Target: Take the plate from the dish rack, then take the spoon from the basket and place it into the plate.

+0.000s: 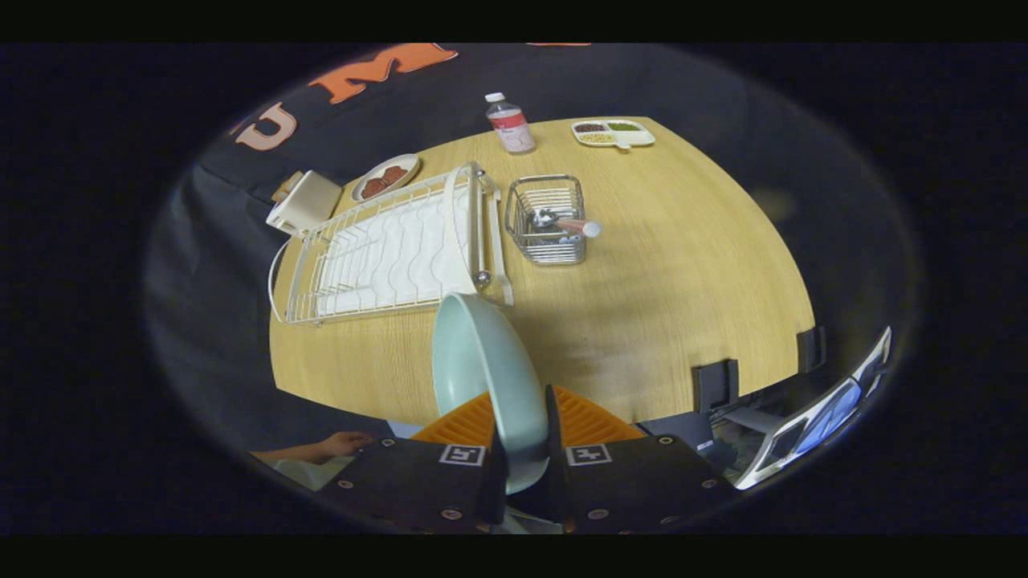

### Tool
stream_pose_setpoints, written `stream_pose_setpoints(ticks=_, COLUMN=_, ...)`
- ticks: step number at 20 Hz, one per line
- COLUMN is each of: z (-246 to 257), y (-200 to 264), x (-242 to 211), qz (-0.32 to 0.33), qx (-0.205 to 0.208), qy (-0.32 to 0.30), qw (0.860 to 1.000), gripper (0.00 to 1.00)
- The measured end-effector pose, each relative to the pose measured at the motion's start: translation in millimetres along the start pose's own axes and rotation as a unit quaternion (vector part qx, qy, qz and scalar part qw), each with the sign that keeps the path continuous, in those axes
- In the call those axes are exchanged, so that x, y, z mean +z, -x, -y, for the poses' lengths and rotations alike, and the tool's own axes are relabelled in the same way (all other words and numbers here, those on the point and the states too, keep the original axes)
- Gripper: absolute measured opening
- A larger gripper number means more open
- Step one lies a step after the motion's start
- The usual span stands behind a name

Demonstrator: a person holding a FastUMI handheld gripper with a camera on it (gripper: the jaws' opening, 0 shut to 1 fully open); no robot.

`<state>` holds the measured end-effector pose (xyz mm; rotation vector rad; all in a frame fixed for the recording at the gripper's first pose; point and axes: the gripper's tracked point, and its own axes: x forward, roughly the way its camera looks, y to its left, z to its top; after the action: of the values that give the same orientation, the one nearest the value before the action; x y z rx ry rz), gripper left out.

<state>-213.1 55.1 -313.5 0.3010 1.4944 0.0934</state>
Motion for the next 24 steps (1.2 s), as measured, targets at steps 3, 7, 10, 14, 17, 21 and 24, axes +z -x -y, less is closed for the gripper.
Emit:
stream_pose_setpoints(ticks=3, z=-7.8, y=-15.5, x=-12.6, qz=-0.017, qx=0.02, qy=-0.009, qw=1.0, gripper=0.22)
stream_pose_setpoints(ticks=7, z=-19.1, y=-31.9, x=-23.6, qz=-0.027, qx=0.033, qy=0.002, qw=0.999, gripper=0.22)
stream_pose_setpoints(ticks=10, z=-28.2, y=-43.8, x=-25.8, qz=-0.032, qx=0.041, qy=0.001, qw=0.999, gripper=0.22)
stream_pose_setpoints(ticks=14, z=-37.9, y=-54.5, x=-22.1, qz=-0.02, qx=0.044, qy=0.009, qw=0.999, gripper=0.22)
stream_pose_setpoints(ticks=17, z=-46.8, y=-63.3, x=-14.9, qz=-0.008, qx=0.06, qy=0.0, qw=0.998, gripper=0.25)
stream_pose_setpoints(ticks=21, z=-43.5, y=-75.6, x=-12.6, qz=-0.01, qx=0.053, qy=-0.008, qw=0.998, gripper=0.29)
stream_pose_setpoints(ticks=24, z=-35.1, y=-82.7, x=-10.1, qz=-0.002, qx=0.043, qy=-0.014, qw=0.999, gripper=0.32)
